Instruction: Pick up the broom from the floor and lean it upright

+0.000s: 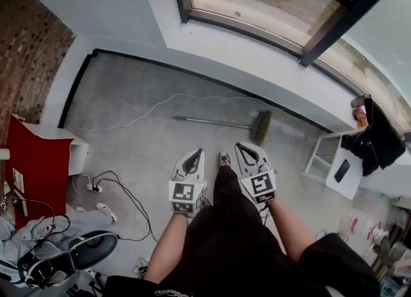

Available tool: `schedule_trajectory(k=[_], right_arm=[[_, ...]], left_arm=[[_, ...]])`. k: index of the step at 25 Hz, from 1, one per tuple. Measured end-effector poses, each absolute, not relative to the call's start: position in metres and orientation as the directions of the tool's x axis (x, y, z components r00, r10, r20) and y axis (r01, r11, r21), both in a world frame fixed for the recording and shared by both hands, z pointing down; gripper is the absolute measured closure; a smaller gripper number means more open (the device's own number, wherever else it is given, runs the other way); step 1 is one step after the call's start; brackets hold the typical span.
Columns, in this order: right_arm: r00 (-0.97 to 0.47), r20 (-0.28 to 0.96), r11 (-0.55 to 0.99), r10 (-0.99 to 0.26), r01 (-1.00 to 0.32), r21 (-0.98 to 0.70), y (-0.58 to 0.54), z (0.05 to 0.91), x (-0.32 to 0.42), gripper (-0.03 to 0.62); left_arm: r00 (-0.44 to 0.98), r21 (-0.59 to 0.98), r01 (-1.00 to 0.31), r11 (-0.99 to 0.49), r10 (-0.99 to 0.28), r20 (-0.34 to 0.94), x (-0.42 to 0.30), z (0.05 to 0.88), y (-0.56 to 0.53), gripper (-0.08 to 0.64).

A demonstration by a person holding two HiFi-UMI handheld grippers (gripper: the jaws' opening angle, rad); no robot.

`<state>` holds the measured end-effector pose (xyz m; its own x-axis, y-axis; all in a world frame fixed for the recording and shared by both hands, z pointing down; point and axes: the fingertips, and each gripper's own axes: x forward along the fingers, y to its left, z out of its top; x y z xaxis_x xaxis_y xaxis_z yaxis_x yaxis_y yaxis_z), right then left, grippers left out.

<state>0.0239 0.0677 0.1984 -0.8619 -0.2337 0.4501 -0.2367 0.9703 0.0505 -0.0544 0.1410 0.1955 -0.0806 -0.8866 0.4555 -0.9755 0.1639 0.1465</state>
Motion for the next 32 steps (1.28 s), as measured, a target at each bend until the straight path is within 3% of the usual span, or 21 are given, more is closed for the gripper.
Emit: schedule_trajectory(k=[7, 15, 20, 32], right_arm=[[-0.840, 0.533, 0.995, -0.099, -0.075, 0.067, -0.002, 0.275, -0.039, 0.584], [-0.748, 0.660, 0.988, 0.071, 0.143, 0.057, -0.010, 0.431, -0.085, 0.584], [-0.714, 0.687, 0.978, 0.137, 0.206, 0.018, -0.010, 0.516, -0.117, 0.584], [-0.590, 0.800, 0.977, 0.105, 0.210, 0.026, -0.042, 0.711, -0.137, 0.584]], left_arm=[[-0.098, 0.150, -0.967, 0.206, -0.845, 0.525, -0.102, 0.260, 0.070, 0.558], [-0.141, 0.136, -0.954, 0.266, -0.801, 0.581, -0.138, 0.383, 0.051, 0.558], [-0.132, 0.156, -0.944, 0.291, -0.766, 0.629, -0.159, 0.474, 0.050, 0.558], [-0.085, 0.214, -0.931, 0.297, -0.744, 0.663, -0.165, 0.633, 0.043, 0.558]])
